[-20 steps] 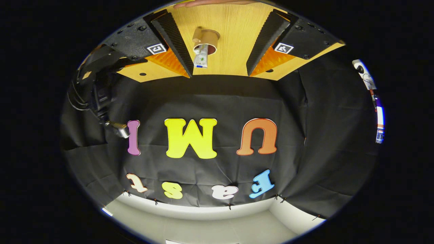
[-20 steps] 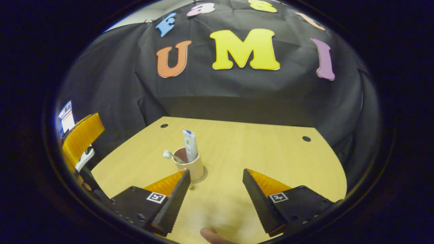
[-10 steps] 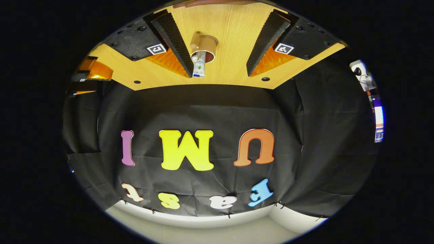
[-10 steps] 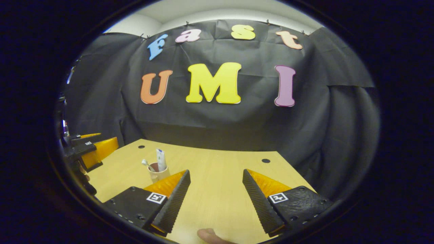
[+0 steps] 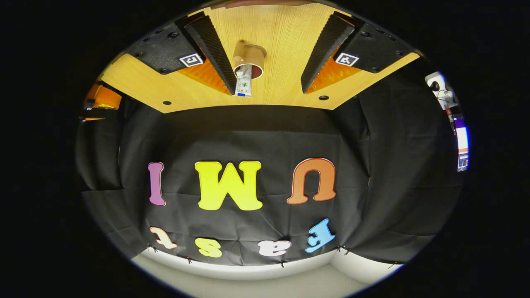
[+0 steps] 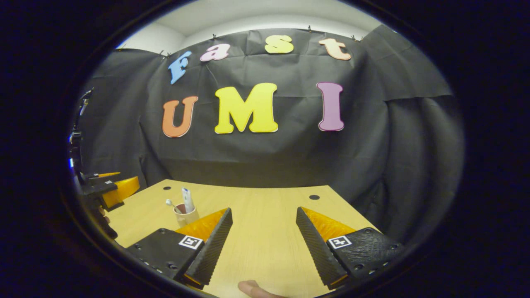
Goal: Put the toothbrush and toothpaste on the desktop into the cup, then pick up the cup and place it on the coaster on the desktop.
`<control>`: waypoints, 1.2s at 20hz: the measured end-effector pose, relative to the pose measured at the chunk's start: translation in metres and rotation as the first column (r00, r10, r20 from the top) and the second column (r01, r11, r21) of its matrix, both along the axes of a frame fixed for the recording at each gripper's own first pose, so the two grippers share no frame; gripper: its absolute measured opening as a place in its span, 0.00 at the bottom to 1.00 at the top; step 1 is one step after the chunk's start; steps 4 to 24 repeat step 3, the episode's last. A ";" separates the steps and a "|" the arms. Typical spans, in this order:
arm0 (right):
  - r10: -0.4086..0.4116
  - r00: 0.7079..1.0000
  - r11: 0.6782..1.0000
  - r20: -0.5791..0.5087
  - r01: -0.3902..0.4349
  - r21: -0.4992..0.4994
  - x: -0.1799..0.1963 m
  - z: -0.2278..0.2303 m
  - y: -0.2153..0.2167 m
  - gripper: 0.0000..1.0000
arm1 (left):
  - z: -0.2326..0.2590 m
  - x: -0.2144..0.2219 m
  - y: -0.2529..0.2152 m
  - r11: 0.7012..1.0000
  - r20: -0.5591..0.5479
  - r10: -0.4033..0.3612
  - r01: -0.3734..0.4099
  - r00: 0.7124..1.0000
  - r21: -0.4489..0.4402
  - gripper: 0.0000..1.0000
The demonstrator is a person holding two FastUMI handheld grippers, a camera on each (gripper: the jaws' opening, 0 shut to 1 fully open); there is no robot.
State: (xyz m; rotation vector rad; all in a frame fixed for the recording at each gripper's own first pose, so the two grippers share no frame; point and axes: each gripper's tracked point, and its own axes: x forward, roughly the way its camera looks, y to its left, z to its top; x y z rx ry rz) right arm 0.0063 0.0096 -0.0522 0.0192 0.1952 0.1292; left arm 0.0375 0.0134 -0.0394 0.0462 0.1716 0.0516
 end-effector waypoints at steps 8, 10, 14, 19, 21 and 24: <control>-0.011 1.000 1.000 -0.002 0.011 -0.019 0.004 0.000 -0.006 0.94 | -0.003 0.001 0.000 1.000 -0.007 0.003 -0.003 1.000 0.006 0.99; -0.011 1.000 1.000 -0.002 0.011 -0.019 0.004 0.000 -0.006 0.94 | -0.003 0.001 0.000 1.000 -0.007 0.003 -0.003 1.000 0.006 0.99; -0.011 1.000 1.000 -0.002 0.011 -0.019 0.004 0.000 -0.006 0.94 | -0.003 0.001 0.000 1.000 -0.007 0.003 -0.003 1.000 0.006 0.99; -0.011 1.000 1.000 -0.002 0.011 -0.019 0.004 0.000 -0.006 0.94 | -0.003 0.001 0.000 1.000 -0.007 0.003 -0.003 1.000 0.006 0.99; -0.011 1.000 1.000 -0.002 0.011 -0.019 0.004 0.000 -0.006 0.94 | -0.003 0.001 0.000 1.000 -0.007 0.003 -0.003 1.000 0.006 0.99; -0.011 1.000 1.000 -0.002 0.011 -0.019 0.004 0.000 -0.006 0.94 | -0.003 0.001 0.000 1.000 -0.007 0.003 -0.003 1.000 0.006 0.99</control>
